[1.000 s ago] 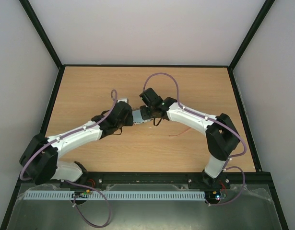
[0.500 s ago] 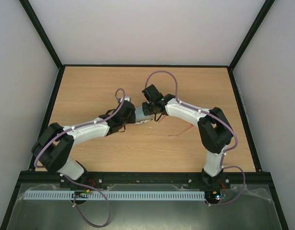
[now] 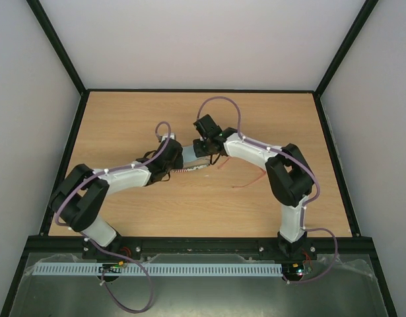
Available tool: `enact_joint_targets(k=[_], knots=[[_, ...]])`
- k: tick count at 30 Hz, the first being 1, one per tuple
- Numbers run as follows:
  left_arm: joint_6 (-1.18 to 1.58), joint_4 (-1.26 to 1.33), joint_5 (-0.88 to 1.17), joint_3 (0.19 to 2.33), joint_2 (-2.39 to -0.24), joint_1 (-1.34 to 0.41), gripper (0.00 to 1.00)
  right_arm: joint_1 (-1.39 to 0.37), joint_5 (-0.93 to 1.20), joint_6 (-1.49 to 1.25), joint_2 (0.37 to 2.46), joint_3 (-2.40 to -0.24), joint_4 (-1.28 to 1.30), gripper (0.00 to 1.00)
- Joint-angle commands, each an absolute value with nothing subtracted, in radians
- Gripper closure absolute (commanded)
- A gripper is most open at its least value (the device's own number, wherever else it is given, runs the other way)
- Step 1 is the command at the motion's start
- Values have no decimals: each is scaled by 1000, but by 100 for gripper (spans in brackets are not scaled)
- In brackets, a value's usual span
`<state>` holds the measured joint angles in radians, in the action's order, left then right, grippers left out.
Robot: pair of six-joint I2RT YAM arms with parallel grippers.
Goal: Organize the sunglasses
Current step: Place the glasses cleaning cloth in the sunglasses case.
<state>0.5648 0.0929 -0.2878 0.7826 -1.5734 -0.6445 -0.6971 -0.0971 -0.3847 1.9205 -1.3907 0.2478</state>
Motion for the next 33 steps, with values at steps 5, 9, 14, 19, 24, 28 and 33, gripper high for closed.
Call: enact_joint_targets(k=[5,9,14,19,24,28,33], knots=[[561,161,-277,759,-1619,-620,98,-671,-73,-365,1973,-1439,252,99],[561,173,-260,759,-1634,-608,98,-668,-65,-362,1988,-1447,251,99],[563,182,-255,760,-1651,-606,98,-666,-59,-362,2006,-1451,249,99],[563,193,-243,760,-1673,-598,98,-660,-54,-365,2025,-1452,244,99],[567,202,-233,757,-1686,-598,98,-658,-48,-364,2033,-1457,245,99],[573,201,-221,748,-1677,-597,98,-658,-46,-364,2026,-1450,247,99],[585,202,-213,730,-1656,-597,98,-658,-45,-361,2022,-1447,250,99]])
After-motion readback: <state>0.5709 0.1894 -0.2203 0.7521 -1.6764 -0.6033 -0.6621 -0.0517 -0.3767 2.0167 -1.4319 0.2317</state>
